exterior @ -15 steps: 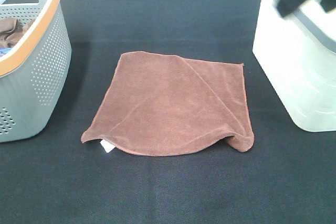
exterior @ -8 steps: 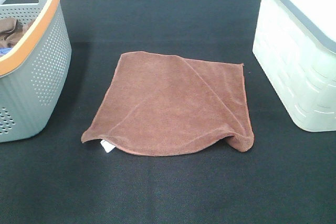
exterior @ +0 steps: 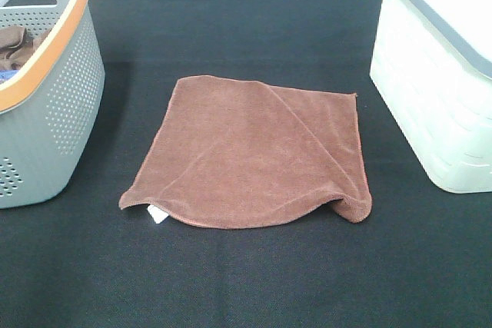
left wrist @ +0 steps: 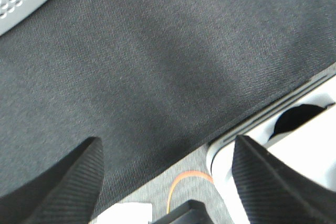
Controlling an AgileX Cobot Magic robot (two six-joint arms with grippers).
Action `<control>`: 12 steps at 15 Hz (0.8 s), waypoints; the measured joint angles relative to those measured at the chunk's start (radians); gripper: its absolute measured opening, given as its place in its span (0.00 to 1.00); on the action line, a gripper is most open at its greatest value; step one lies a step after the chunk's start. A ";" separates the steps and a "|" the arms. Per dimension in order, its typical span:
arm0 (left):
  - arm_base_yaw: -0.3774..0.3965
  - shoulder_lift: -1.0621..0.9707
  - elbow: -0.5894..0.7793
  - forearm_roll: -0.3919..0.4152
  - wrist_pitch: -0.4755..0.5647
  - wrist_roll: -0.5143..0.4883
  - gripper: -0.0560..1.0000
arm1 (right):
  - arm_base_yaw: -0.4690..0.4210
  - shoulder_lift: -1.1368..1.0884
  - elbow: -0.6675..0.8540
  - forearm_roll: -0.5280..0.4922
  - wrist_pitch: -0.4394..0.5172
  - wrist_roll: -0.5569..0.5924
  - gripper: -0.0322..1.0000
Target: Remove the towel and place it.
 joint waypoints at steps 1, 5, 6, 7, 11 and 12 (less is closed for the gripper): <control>0.000 0.000 0.000 0.000 0.000 0.000 0.68 | 0.000 0.000 0.000 0.000 0.000 0.000 0.71; 0.000 -0.056 0.003 -0.101 -0.016 0.116 0.68 | 0.000 -0.032 0.039 0.001 -0.086 0.000 0.71; 0.000 -0.057 0.003 -0.140 -0.016 0.165 0.68 | 0.000 -0.032 0.039 0.002 -0.095 0.000 0.71; 0.000 -0.057 0.003 -0.149 -0.016 0.177 0.68 | 0.000 -0.032 0.039 0.003 -0.095 0.000 0.71; 0.000 -0.057 0.003 -0.152 -0.016 0.179 0.68 | 0.000 -0.032 0.039 0.011 -0.095 -0.010 0.71; 0.000 -0.057 0.003 -0.152 -0.016 0.179 0.68 | 0.000 -0.032 0.039 0.011 -0.095 -0.010 0.71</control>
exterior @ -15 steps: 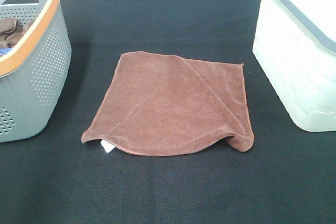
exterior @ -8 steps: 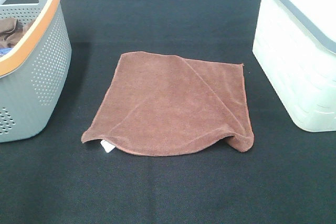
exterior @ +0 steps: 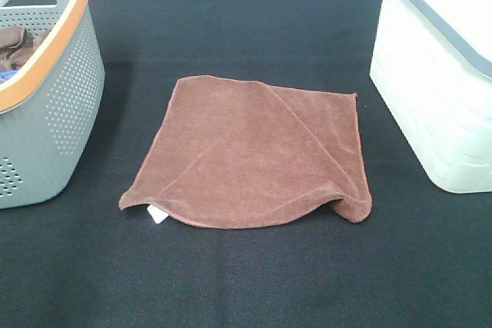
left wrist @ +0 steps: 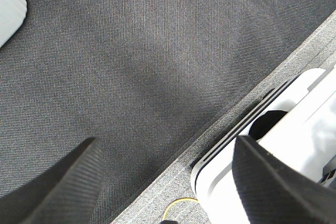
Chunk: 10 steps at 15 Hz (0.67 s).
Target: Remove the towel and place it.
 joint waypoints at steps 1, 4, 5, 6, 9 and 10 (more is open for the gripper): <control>0.000 0.000 0.000 0.000 0.000 0.000 0.68 | 0.000 0.000 0.000 0.000 0.000 -0.001 0.71; 0.000 0.000 0.000 0.000 0.000 0.000 0.68 | 0.000 0.000 0.000 0.007 0.000 -0.009 0.71; 0.000 0.000 0.000 0.000 0.000 0.000 0.68 | 0.000 0.000 0.000 0.008 0.000 -0.010 0.71; 0.000 0.000 0.000 0.000 0.000 0.000 0.68 | 0.000 0.000 0.000 0.011 0.000 -0.011 0.71; 0.000 -0.009 0.000 0.000 0.001 0.001 0.68 | 0.000 0.000 0.000 0.013 0.000 -0.010 0.71; 0.009 -0.028 0.000 -0.001 0.001 0.001 0.68 | 0.000 0.000 0.000 0.013 0.000 -0.010 0.71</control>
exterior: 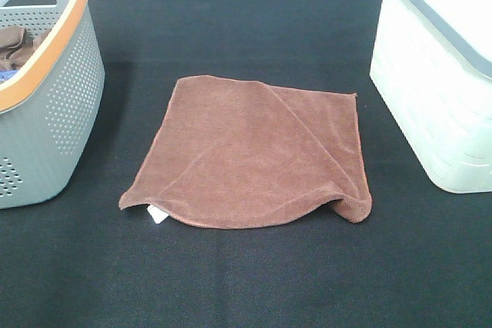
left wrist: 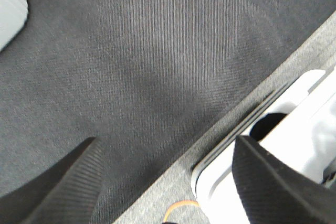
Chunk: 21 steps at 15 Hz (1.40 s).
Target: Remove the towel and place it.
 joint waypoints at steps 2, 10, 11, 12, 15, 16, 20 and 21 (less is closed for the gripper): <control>0.088 -0.084 0.000 -0.001 0.001 0.000 0.68 | 0.000 0.000 0.000 0.000 0.000 0.000 0.71; 0.402 -0.459 0.001 0.000 0.001 0.000 0.68 | -0.029 0.000 0.000 0.001 0.000 0.000 0.71; 0.402 -0.484 0.001 0.000 0.001 0.000 0.68 | -0.104 0.000 0.000 0.001 -0.001 0.000 0.71; 0.402 -0.500 0.001 0.000 0.002 0.000 0.68 | -0.169 0.000 0.000 0.001 -0.001 0.000 0.71; 0.402 -0.528 0.001 0.000 0.002 0.000 0.68 | -0.329 -0.060 0.004 0.001 -0.003 0.000 0.71; 0.402 -0.528 0.001 0.000 0.002 0.000 0.68 | -0.376 -0.117 0.004 0.001 -0.003 0.000 0.71; 0.406 -0.528 0.001 0.000 0.002 0.000 0.68 | -0.397 -0.219 0.004 0.001 -0.002 0.000 0.71; 0.406 -0.528 0.001 0.000 0.002 0.000 0.68 | -0.397 -0.229 0.004 0.001 -0.002 0.000 0.71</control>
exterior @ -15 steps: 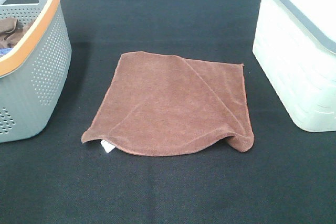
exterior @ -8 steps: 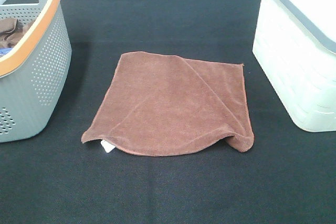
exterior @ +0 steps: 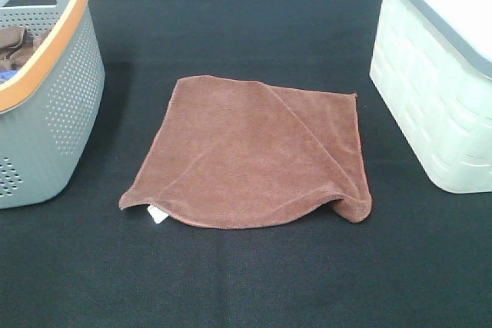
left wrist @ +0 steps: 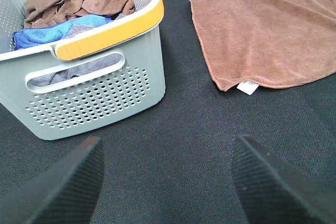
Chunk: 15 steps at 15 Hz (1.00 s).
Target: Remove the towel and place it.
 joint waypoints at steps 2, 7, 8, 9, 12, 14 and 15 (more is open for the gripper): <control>0.007 0.000 0.000 0.000 0.000 0.000 0.68 | 0.000 -0.004 0.000 0.000 0.000 0.000 0.71; 0.009 0.000 0.000 0.000 0.000 0.000 0.68 | 0.086 -0.005 0.000 0.003 0.000 0.000 0.71; 0.010 0.000 0.000 0.000 0.000 0.000 0.68 | 0.086 -0.005 0.000 0.004 0.000 0.000 0.71; 0.014 0.000 0.000 0.000 0.000 0.000 0.68 | 0.086 -0.005 0.000 0.004 0.000 0.000 0.71; 0.015 0.000 0.000 0.000 0.000 0.000 0.68 | 0.086 -0.005 0.000 0.004 0.000 0.000 0.71; 0.015 0.000 0.000 0.000 0.000 0.000 0.68 | 0.086 -0.005 0.000 0.004 0.000 0.000 0.71; 0.015 0.000 0.000 0.000 0.000 0.000 0.68 | 0.086 -0.005 0.000 0.004 0.000 0.000 0.71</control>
